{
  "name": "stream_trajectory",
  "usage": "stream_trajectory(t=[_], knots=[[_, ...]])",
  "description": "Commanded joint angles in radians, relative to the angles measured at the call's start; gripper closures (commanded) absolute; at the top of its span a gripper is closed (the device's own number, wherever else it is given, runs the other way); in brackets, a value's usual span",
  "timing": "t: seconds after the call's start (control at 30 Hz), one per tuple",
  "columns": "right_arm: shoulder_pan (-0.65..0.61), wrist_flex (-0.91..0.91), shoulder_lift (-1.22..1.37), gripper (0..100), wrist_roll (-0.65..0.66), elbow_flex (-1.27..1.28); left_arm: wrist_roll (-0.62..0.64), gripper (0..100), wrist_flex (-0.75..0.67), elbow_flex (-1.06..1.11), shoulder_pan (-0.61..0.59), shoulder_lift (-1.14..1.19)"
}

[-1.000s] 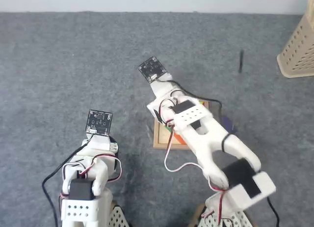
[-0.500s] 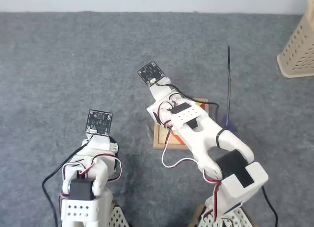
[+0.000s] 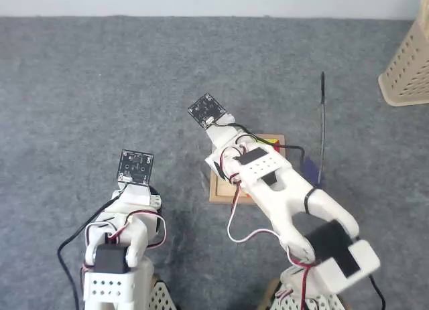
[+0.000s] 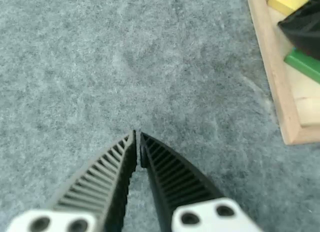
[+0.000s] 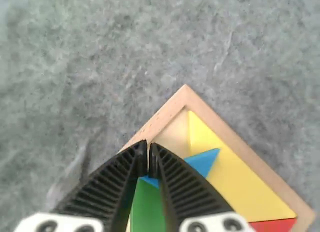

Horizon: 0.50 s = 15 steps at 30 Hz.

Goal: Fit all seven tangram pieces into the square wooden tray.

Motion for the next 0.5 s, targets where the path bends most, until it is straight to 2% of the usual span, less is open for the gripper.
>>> stream_trajectory(t=[0.0,0.23,0.47], knots=[[0.002,0.015,-0.119,99.3,0.021,-0.005,0.009,99,0.005,-0.005,-0.005,-0.003],[0.079,0.015,-0.217,99.3,0.015,0.08,0.009,99,0.005,-0.005,-0.005,-0.003],[0.147,0.005,-0.174,99.3,0.014,0.107,0.009,99,0.005,-0.005,-0.005,-0.003]])
